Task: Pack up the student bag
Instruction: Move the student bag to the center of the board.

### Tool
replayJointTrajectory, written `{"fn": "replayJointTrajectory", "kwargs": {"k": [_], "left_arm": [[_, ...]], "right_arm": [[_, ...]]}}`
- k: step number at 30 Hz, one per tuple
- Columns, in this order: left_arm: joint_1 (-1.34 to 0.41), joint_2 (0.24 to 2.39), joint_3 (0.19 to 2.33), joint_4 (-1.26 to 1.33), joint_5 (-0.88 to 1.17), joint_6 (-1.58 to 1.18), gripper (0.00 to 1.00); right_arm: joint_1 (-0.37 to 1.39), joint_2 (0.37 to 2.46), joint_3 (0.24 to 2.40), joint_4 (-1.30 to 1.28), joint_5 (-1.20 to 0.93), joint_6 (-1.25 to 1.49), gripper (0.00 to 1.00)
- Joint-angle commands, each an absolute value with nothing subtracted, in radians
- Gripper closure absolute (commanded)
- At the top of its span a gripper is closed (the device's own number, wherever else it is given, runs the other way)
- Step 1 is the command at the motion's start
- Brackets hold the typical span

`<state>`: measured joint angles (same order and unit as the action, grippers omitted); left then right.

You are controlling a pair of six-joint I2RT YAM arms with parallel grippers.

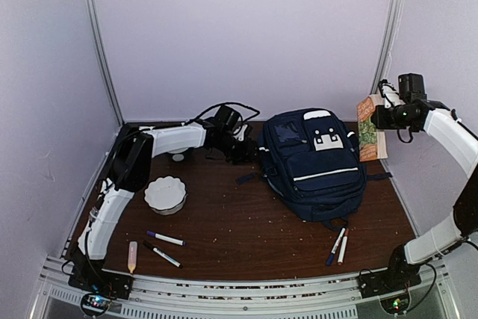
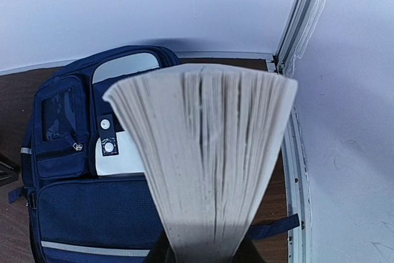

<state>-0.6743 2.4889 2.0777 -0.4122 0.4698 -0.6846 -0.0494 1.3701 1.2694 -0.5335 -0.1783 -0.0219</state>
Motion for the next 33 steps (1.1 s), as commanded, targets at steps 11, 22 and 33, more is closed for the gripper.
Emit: {"fn": "replayJointTrajectory", "kwargs": {"k": [11,22,33], "left_arm": [[-0.674,2.605,2.175,-0.217,0.609,-0.887,0.76],[-0.584,2.42,1.937,-0.096,0.467,-0.933,1.0],[-0.521,2.057,1.492,-0.088,0.318,-0.858,1.0]], "right_arm": [[-0.051,1.313,1.249,-0.459,-0.233,-0.024,1.0],[-0.054,1.297,1.234,-0.461,-0.257,-0.032,1.0],[-0.055,1.311,1.223,-0.437,-0.315,-0.012,1.0]]}}
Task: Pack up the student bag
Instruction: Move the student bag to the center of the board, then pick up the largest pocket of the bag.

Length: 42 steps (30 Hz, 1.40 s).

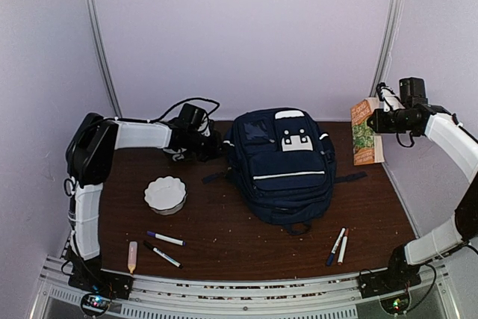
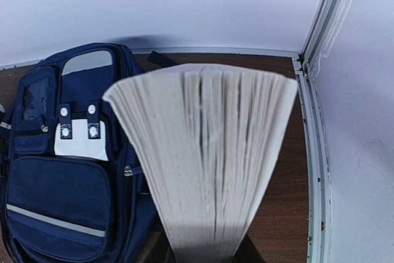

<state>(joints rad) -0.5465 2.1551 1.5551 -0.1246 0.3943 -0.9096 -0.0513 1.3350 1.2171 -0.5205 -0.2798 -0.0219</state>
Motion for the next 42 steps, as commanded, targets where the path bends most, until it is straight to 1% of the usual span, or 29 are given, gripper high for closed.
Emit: {"fn": "replayJointTrajectory", "kwargs": {"k": [1,2,4,5,8,12,15,17,20,23,27,33,42], "left_arm": [[-0.52,2.044,1.475,-0.106,0.318,-0.847,1.0],[-0.521,2.035,1.468,-0.148,0.31,-0.829,1.0],[-0.522,2.009,1.481,-0.277,0.228,-0.769,0.75],[-0.524,1.988,1.47,-0.304,0.191,-0.739,0.69],[-0.526,1.918,1.45,-0.355,0.113,-0.665,0.62],[-0.558,1.833,1.462,-0.423,0.023,-0.523,0.61],[-0.648,1.791,1.504,-0.474,-0.092,-0.331,0.6],[-0.721,1.771,1.527,-0.478,-0.122,-0.185,0.6],[-0.836,1.762,1.553,-0.482,-0.088,0.039,0.6],[-0.907,1.779,1.581,-0.506,0.05,0.168,0.6],[-0.969,1.849,1.625,-0.539,0.183,0.262,0.59],[-1.033,2.009,1.708,-0.61,0.146,0.337,0.59],[-1.067,2.164,1.82,-0.622,0.128,0.345,0.61]], "right_arm": [[-0.055,1.311,1.224,-0.436,-0.319,-0.009,1.0],[-0.055,1.312,1.226,-0.436,-0.324,-0.008,1.0],[-0.054,1.311,1.227,-0.436,-0.331,-0.006,1.0],[-0.055,1.309,1.226,-0.435,-0.336,-0.006,1.0],[-0.054,1.304,1.216,-0.429,-0.356,-0.006,1.0],[-0.054,1.295,1.203,-0.424,-0.409,-0.01,1.0],[-0.055,1.287,1.198,-0.422,-0.421,-0.017,1.0],[-0.055,1.284,1.199,-0.423,-0.42,-0.02,1.0],[-0.055,1.284,1.2,-0.422,-0.419,-0.02,1.0],[-0.054,1.285,1.197,-0.417,-0.424,-0.017,1.0],[-0.055,1.287,1.196,-0.416,-0.432,-0.014,1.0],[-0.055,1.284,1.195,-0.414,-0.435,-0.01,1.0],[-0.056,1.277,1.181,-0.403,-0.431,-0.009,1.0]]}}
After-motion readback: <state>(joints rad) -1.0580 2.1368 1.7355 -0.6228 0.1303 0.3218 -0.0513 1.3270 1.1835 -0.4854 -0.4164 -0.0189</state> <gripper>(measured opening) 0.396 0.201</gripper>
